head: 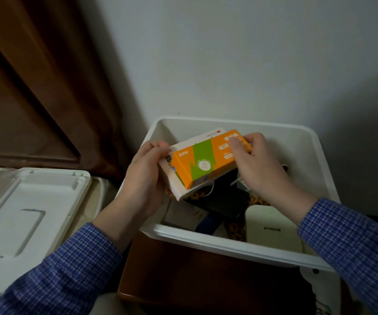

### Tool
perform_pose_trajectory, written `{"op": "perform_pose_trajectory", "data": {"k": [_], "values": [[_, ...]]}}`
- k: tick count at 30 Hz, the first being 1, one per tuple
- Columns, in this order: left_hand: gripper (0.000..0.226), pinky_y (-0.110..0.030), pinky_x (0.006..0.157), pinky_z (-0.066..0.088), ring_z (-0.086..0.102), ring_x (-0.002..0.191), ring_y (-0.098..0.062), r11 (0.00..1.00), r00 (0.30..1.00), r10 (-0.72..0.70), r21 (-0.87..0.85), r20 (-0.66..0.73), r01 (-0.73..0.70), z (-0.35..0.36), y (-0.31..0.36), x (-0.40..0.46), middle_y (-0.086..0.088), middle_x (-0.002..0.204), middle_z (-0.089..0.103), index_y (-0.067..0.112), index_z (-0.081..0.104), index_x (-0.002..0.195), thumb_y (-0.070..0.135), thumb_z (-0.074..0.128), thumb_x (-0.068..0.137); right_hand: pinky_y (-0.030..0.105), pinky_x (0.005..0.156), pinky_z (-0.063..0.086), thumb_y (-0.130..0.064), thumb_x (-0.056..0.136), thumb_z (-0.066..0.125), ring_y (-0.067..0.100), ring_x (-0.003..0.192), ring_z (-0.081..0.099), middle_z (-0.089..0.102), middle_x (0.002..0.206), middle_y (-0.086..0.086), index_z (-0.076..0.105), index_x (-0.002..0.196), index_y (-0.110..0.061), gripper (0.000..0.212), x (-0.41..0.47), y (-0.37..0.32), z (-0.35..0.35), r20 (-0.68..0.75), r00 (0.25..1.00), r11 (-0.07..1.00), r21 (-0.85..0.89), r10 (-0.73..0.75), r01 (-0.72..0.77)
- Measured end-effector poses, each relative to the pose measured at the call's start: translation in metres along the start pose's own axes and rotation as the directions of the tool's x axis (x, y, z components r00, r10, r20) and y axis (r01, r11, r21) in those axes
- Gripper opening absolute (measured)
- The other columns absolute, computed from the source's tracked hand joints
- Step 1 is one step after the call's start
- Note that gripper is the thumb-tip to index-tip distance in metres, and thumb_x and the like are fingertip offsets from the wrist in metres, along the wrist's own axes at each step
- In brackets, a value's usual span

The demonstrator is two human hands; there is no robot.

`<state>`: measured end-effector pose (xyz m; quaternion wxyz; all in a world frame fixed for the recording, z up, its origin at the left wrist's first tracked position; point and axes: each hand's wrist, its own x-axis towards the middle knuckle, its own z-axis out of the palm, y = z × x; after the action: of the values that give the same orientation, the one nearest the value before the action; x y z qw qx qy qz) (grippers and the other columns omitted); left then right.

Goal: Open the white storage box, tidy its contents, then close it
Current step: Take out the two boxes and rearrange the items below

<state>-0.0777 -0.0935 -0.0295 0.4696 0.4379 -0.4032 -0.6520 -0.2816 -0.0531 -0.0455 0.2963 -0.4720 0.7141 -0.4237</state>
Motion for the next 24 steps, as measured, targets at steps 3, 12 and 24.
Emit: {"op": "perform_pose_trajectory", "data": {"k": [3,12,24], "values": [[0.025,-0.026,0.05,0.034,0.049,0.05,-0.014,0.999,0.998,-0.03,0.019,0.063,0.028,0.003,0.001,-0.004,0.003,0.06,0.047,0.021,0.047,0.071,0.009,0.044,0.092,0.034,0.081,0.046,-0.065,0.092,0.045,0.016,0.096,0.056,0.056,0.112,0.0,0.052,0.118,-0.015,0.057,0.005,-0.002,0.004,-0.058,0.998,0.996,-0.091,0.019,-0.024],[0.007,-0.028,0.053,0.054,0.065,0.063,-0.017,0.989,0.935,-0.144,0.084,0.324,0.124,0.015,0.012,-0.01,-0.002,0.071,0.065,0.016,0.054,0.081,0.021,0.053,0.086,0.039,0.065,0.061,-0.044,0.088,0.068,0.022,0.086,0.076,0.076,0.1,0.008,0.052,0.13,-0.007,0.058,0.019,-0.014,-0.018,0.179,0.97,0.831,0.504,0.168,-0.237],[0.052,-0.027,0.065,0.058,0.075,0.076,-0.018,0.878,0.897,-0.189,0.477,0.399,-0.027,0.005,0.039,0.032,-0.008,0.097,0.078,0.01,0.064,0.118,0.032,0.081,0.074,0.031,0.067,0.062,-0.062,0.078,0.067,0.013,0.082,0.076,0.068,0.106,0.003,0.032,0.123,-0.026,0.068,0.017,-0.031,-0.015,0.092,0.996,0.836,0.545,0.017,-0.064]]}}
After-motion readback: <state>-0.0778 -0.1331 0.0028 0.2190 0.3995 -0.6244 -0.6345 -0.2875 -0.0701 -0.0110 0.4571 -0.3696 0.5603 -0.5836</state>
